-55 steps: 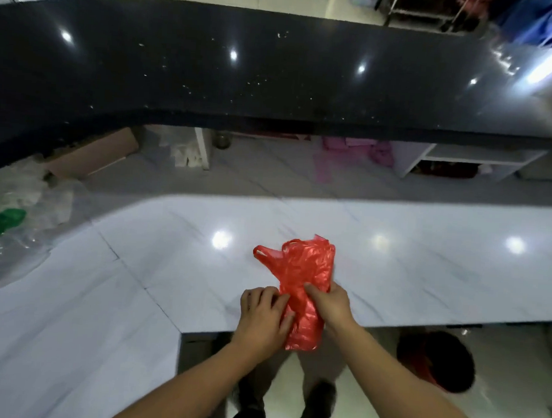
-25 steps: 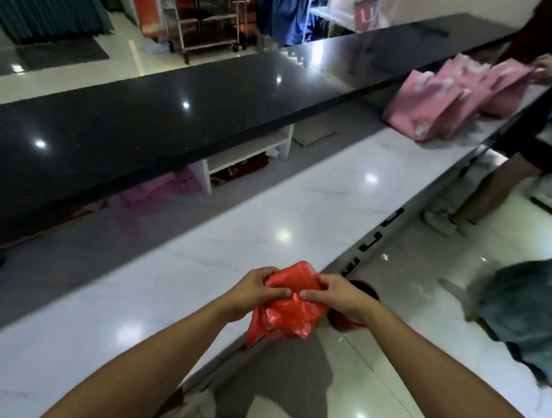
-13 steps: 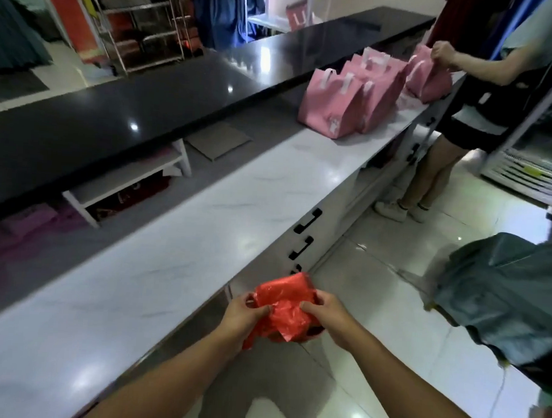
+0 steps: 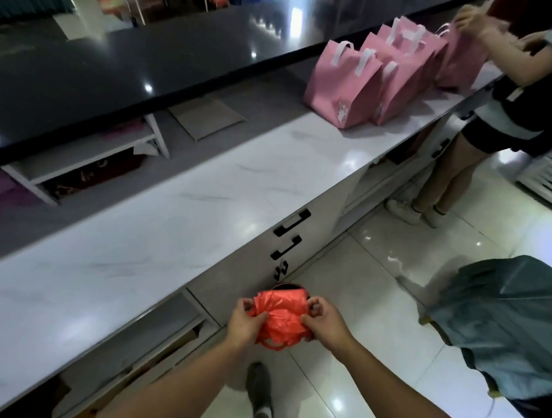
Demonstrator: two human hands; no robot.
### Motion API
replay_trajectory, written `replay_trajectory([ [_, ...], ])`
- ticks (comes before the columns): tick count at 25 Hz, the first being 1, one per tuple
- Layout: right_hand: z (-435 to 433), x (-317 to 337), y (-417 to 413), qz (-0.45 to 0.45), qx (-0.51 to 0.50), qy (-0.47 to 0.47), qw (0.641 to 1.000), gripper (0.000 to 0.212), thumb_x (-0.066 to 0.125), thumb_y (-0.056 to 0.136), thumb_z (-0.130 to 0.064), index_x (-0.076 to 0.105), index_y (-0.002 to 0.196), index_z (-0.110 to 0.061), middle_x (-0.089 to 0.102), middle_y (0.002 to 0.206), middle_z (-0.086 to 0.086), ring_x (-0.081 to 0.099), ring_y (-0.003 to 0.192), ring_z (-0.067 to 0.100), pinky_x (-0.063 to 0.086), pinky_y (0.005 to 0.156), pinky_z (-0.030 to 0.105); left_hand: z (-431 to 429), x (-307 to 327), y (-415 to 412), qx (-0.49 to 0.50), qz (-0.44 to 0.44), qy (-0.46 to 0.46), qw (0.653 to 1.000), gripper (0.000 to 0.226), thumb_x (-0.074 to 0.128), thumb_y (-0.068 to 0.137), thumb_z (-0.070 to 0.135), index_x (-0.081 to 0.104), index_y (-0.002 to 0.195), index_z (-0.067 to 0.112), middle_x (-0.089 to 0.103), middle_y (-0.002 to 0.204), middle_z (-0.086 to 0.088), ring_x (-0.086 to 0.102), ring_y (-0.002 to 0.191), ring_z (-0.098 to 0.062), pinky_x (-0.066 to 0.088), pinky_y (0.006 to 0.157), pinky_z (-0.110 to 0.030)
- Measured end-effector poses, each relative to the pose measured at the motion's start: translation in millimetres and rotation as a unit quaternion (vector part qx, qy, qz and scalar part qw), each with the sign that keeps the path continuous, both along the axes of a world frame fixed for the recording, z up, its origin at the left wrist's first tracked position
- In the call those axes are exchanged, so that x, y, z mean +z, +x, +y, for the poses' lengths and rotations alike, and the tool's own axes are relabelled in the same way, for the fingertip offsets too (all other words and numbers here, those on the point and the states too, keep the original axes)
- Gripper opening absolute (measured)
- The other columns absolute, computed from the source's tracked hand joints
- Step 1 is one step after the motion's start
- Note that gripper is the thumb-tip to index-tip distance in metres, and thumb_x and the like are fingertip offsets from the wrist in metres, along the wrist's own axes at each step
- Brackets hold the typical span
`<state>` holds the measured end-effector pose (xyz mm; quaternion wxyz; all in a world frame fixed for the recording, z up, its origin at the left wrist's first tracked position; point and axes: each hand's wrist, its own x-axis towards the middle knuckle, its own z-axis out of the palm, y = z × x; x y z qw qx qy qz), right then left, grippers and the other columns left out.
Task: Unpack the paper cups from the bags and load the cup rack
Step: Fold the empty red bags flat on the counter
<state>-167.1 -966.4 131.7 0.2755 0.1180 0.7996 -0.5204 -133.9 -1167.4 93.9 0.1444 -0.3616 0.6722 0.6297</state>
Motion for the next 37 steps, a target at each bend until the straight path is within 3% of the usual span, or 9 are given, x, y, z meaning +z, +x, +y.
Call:
replay_trajectory([
  [4,19,-1,-26,-0.017,-0.025,0.043,0.999,0.019,0.063,0.087,0.001,0.058,0.096,-0.014,0.064,0.100,0.022,0.068,0.080,0.032,0.060,0.057,0.039,29,-23,-29,-0.023,-0.014,0.008,1.000,0.032,0.076,0.083,0.006,0.054,0.105,0.016,0.068,0.110,-0.013,0.068,0.096,-0.027,0.058,0.086,-0.052],
  [9,42,-7,-72,-0.025,0.025,0.066,0.997,0.016,0.061,0.088,0.003,0.057,0.096,-0.011,0.064,0.091,0.012,0.066,0.072,0.026,0.060,0.058,0.040,59,-23,-60,0.021,-0.030,0.018,0.999,0.029,0.074,0.087,0.008,0.054,0.106,0.018,0.065,0.103,-0.002,0.064,0.088,-0.016,0.053,0.065,-0.028],
  [14,60,-27,-125,-0.005,0.134,0.063,0.989,0.018,0.061,0.089,-0.001,0.058,0.095,-0.017,0.068,0.095,0.010,0.069,0.082,0.029,0.061,0.062,0.040,83,-33,-81,0.090,-0.017,-0.028,0.995,0.031,0.077,0.081,0.006,0.055,0.094,0.024,0.070,0.103,-0.008,0.068,0.096,-0.027,0.056,0.090,-0.050],
  [18,83,-61,-168,0.014,0.211,0.037,0.977,0.019,0.065,0.084,-0.008,0.060,0.088,-0.026,0.071,0.085,0.003,0.071,0.079,0.028,0.060,0.069,0.054,115,-29,-96,0.166,-0.009,-0.064,0.984,0.031,0.075,0.082,0.004,0.054,0.097,0.021,0.070,0.107,-0.014,0.069,0.096,-0.031,0.057,0.088,-0.048],
  [24,114,-93,-185,0.022,0.246,0.021,0.969,0.018,0.062,0.093,-0.005,0.057,0.100,-0.021,0.064,0.094,0.005,0.066,0.075,0.023,0.062,0.061,0.043,172,-60,-92,0.213,-0.033,-0.100,0.971,0.034,0.076,0.084,0.018,0.055,0.110,0.023,0.067,0.102,0.000,0.069,0.090,-0.025,0.059,0.078,-0.044],
  [26,121,-135,-185,0.036,0.244,0.021,0.969,0.020,0.063,0.094,-0.009,0.057,0.101,-0.027,0.064,0.098,0.005,0.068,0.078,0.025,0.062,0.061,0.040,179,-101,-93,0.210,-0.035,-0.093,0.972,0.033,0.075,0.086,0.021,0.054,0.111,0.025,0.066,0.102,0.004,0.068,0.092,-0.020,0.060,0.081,-0.042],
  [30,125,-264,-176,0.088,0.262,0.030,0.961,0.024,0.060,0.096,-0.014,0.056,0.105,-0.036,0.066,0.098,-0.006,0.068,0.085,0.014,0.059,0.069,0.035,190,-223,-91,0.215,-0.049,-0.121,0.968,0.032,0.071,0.091,0.017,0.054,0.118,0.021,0.065,0.098,0.007,0.067,0.093,-0.015,0.051,0.072,-0.019],
  [34,119,-394,-167,0.117,0.290,0.048,0.949,0.020,0.057,0.097,-0.014,0.060,0.111,-0.027,0.066,0.102,-0.005,0.066,0.087,0.012,0.058,0.075,0.035,197,-348,-86,0.220,-0.082,-0.154,0.960,0.049,0.068,0.092,0.021,0.048,0.136,0.013,0.070,0.110,-0.004,0.069,0.102,-0.024,0.049,0.080,-0.024],
  [37,99,-483,-178,0.118,0.270,0.074,0.953,0.021,0.054,0.098,-0.010,0.064,0.116,-0.015,0.066,0.109,0.005,0.066,0.094,0.024,0.056,0.081,0.040,185,-438,-97,0.176,-0.075,-0.204,0.960,0.068,0.060,0.097,0.034,0.027,0.155,0.019,0.060,0.134,-0.007,0.064,0.111,-0.026,0.053,0.090,-0.033],
])
